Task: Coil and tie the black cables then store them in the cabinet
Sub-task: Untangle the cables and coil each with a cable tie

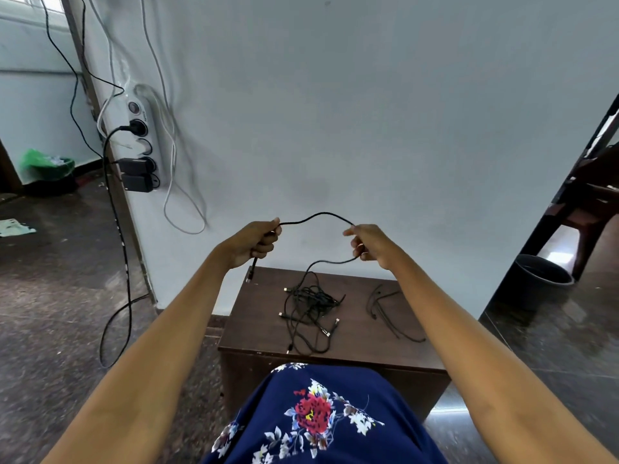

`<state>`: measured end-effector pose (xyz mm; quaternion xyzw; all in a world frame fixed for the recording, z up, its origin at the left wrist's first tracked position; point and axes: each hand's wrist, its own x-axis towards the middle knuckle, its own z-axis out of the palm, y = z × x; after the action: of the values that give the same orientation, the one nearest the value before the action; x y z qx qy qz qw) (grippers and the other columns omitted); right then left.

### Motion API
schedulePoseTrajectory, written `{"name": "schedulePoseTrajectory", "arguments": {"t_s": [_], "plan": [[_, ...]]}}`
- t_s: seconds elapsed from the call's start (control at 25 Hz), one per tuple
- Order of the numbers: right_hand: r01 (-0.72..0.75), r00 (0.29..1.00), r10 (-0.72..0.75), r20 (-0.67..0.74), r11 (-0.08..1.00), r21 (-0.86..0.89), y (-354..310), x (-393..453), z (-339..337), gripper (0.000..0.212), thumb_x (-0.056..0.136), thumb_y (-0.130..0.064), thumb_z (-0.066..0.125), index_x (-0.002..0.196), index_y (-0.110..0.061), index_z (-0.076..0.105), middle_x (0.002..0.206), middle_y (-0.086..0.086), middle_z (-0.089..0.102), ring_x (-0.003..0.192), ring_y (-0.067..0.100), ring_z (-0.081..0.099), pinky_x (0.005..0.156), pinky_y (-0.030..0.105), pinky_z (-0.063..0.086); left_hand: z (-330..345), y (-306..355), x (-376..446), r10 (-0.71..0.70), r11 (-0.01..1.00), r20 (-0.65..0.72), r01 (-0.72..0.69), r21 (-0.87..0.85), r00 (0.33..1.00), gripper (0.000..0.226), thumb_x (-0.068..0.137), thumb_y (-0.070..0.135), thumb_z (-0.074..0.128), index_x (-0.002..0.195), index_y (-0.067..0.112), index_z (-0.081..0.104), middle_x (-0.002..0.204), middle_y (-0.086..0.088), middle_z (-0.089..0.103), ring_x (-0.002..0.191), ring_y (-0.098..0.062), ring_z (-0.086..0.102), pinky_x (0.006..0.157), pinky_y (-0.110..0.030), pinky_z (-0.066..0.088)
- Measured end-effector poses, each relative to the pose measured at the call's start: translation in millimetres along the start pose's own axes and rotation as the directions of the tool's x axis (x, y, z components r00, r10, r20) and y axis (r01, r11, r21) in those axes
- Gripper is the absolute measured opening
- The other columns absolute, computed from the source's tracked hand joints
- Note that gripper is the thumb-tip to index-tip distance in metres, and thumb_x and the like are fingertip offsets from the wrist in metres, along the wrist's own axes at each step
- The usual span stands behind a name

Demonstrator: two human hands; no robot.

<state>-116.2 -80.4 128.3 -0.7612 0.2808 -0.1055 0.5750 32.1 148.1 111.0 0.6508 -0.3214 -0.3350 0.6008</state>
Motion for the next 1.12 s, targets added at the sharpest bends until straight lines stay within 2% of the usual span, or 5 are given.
{"name": "schedulePoseTrajectory", "arguments": {"t_s": [0.2,0.44,0.72,0.92,1.12], "plan": [[0.143,0.977,-0.03,0.209,0.822,-0.552,5.1,-4.7,24.0,0.036,0.094,-0.021,0.055,0.128,-0.01,0.049,0.107,0.013,0.062,0.088,0.022,0.061,0.072,0.026,0.044,34.0,9.4,13.8,-0.013,0.997,0.127,0.003,0.079,0.992,0.039,0.099,0.039,0.041,0.065,0.02,0.048,0.052,0.01,0.02,0.041,-0.004,0.014,0.037,-0.016,0.012],[0.296,0.945,-0.231,0.233,0.906,-0.302,6.4,-10.2,63.5,0.021,0.102,-0.024,0.031,0.11,-0.011,0.045,0.07,0.004,0.057,0.058,0.017,0.057,0.079,0.036,0.051,59.0,11.2,27.8,0.004,0.911,0.06,0.021,-0.411,0.998,0.041,0.101,0.04,0.034,0.067,0.017,0.043,0.057,0.004,0.052,0.045,-0.008,0.047,0.035,-0.017,0.037],[0.168,0.788,0.179,0.589,0.858,-0.485,8.8,-36.9,82.9,0.021,0.101,-0.013,0.036,0.121,-0.008,0.043,0.065,-0.001,0.034,0.05,0.008,0.032,0.053,0.023,0.048,55.2,5.1,22.5,0.086,0.945,-0.199,-0.143,-0.295,0.976,0.042,0.103,0.032,0.03,0.069,0.015,0.048,0.133,-0.011,0.056,0.121,-0.029,0.054,0.102,-0.04,0.039],[0.315,0.8,0.113,0.589,0.756,-0.574,-43.5,-51.9,70.7,0.029,0.1,-0.033,0.043,0.088,-0.012,0.061,0.057,-0.005,0.026,0.043,0.006,0.025,0.043,0.017,0.038,61.4,-13.8,-5.5,0.244,0.942,-0.129,-0.203,0.268,0.961,0.032,0.101,0.02,0.039,0.079,0.005,0.056,0.079,-0.008,0.062,0.071,-0.012,0.057,0.072,-0.028,0.044],[0.293,0.855,0.1,0.509,0.717,-0.633,-67.4,-48.9,50.9,0.034,0.093,-0.042,0.054,0.072,-0.016,0.054,0.046,-0.01,0.028,0.039,0.006,0.02,0.038,0.016,0.02,73.8,-36.6,-47.3,0.127,0.98,-0.111,-0.108,0.165,0.986,0.048,0.104,0.03,0.024,0.084,0.009,0.062,0.043,0.005,0.051,0.031,-0.006,0.038,0.037,-0.018,0.029]]}}
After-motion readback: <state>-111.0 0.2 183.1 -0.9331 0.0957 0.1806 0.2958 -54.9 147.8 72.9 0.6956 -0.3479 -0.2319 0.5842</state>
